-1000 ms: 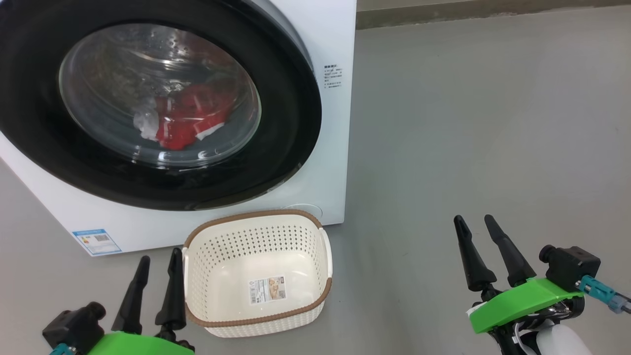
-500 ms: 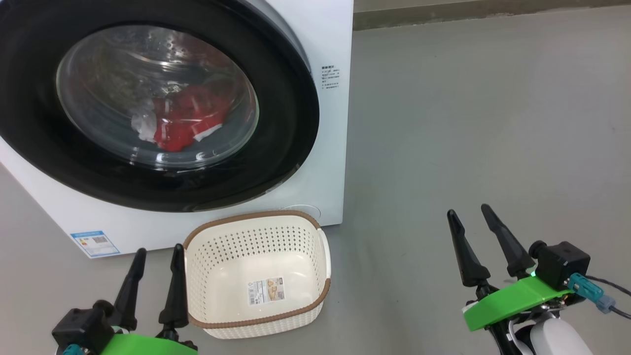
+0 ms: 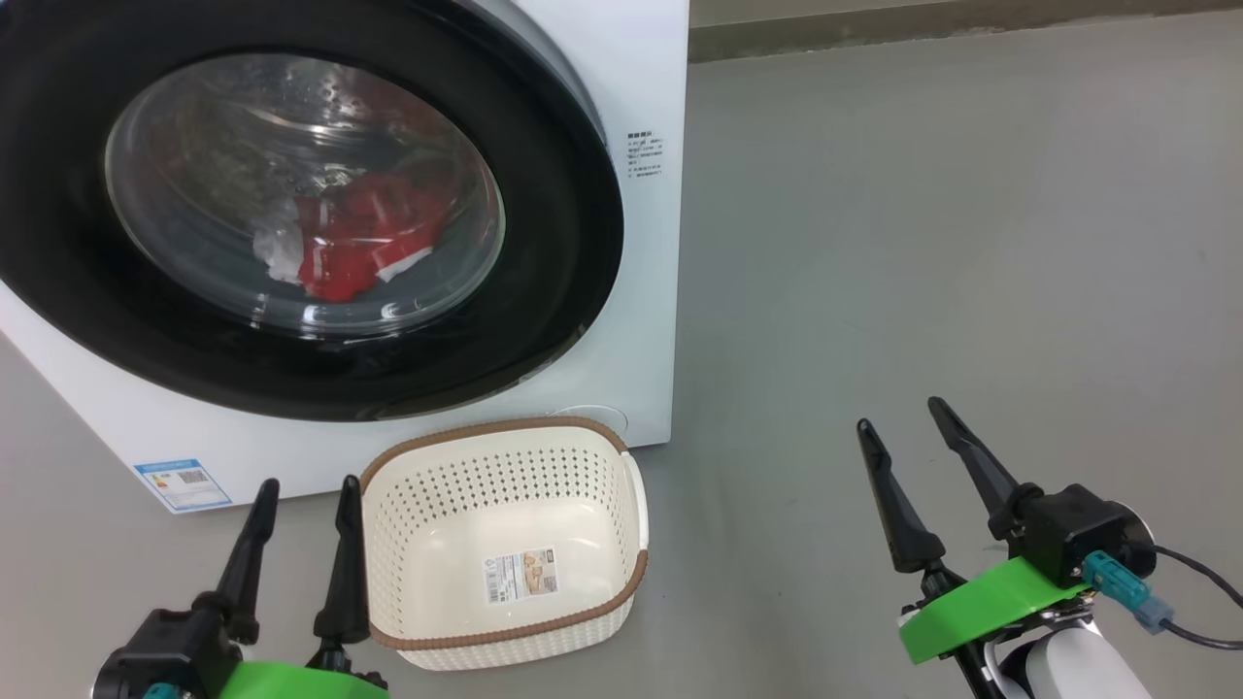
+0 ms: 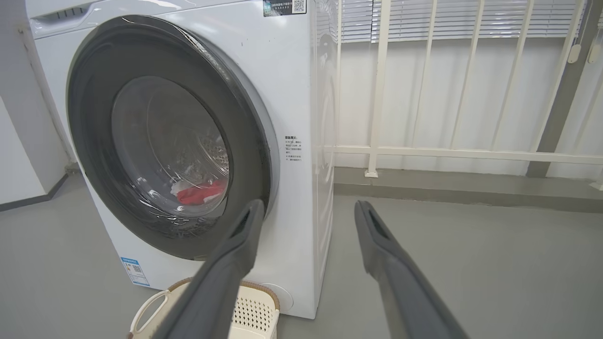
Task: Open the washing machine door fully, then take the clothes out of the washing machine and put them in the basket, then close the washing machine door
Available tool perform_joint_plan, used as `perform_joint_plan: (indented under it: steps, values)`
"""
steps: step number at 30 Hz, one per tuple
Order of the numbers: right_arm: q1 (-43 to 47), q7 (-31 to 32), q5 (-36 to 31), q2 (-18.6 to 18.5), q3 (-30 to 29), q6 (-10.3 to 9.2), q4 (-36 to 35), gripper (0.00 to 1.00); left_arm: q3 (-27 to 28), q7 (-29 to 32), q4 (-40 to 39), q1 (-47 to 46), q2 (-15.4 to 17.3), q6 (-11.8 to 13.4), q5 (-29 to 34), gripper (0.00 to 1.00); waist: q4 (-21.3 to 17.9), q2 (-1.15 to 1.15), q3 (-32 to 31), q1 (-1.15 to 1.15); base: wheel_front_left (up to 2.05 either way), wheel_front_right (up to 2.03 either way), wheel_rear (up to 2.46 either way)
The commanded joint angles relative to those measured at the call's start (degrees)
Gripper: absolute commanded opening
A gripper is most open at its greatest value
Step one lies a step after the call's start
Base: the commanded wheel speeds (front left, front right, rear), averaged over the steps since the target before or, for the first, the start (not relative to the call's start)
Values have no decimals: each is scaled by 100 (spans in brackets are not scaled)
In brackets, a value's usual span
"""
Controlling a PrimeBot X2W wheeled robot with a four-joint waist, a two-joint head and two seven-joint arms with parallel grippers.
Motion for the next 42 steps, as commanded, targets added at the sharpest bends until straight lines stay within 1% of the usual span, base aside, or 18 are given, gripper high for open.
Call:
perform_joint_plan:
  steps: [1,20,26,27,28,29,30,31,35,39,40,42]
  values:
    - [-284,-78,-115,-34,128,-5,-138,100,173,-71,-142,-256,85,56,123,100,1,0,-2,0,0,0,0]
    - [-249,-78,-10,-40,61,-5,3,100,196,-71,59,-251,85,46,-30,100,20,0,40,0,0,0,0]
    - [-278,-78,73,-59,94,-5,-56,100,187,-71,41,-223,85,38,-146,100,106,0,120,0,0,0,0]
    - [-281,-78,109,-58,103,-5,-77,48,183,-71,21,-217,85,35,-153,100,126,0,140,0,0,0,0]
    - [-285,-78,144,-58,111,-5,-100,40,178,-71,3,-210,85,34,-159,100,144,0,161,0,0,0,0]
    - [-291,-78,164,-63,103,-5,-125,29,170,-71,-20,-207,85,31,-166,100,166,0,193,0,0,0,0]
    - [-299,-78,186,-66,98,-5,-149,10,160,-71,-45,-207,85,28,-171,100,187,0,228,0,0,0,0]
    - [-311,-78,215,-68,91,-5,-167,0,151,-71,-70,-212,85,25,-175,100,209,0,269,0,0,0,0]
    - [-418,-78,579,-63,71,-5,-195,0,121,-71,-167,-274,85,17,-186,100,295,0,470,0,0,0,0]
    - [-606,-78,1105,-86,79,-5,-182,0,48,-71,-251,-323,85,40,-140,100,375,0,673,0,0,0,0]
    - [-606,-78,1105,-86,79,-5,-182,0,48,-71,-251,-323,85,40,-140,100,375,0,673,0,0,0,0]
    - [-738,-78,1536,-87,78,-5,-174,0,22,-71,-313,-364,85,46,-119,100,411,0,785,0,0,0,0]
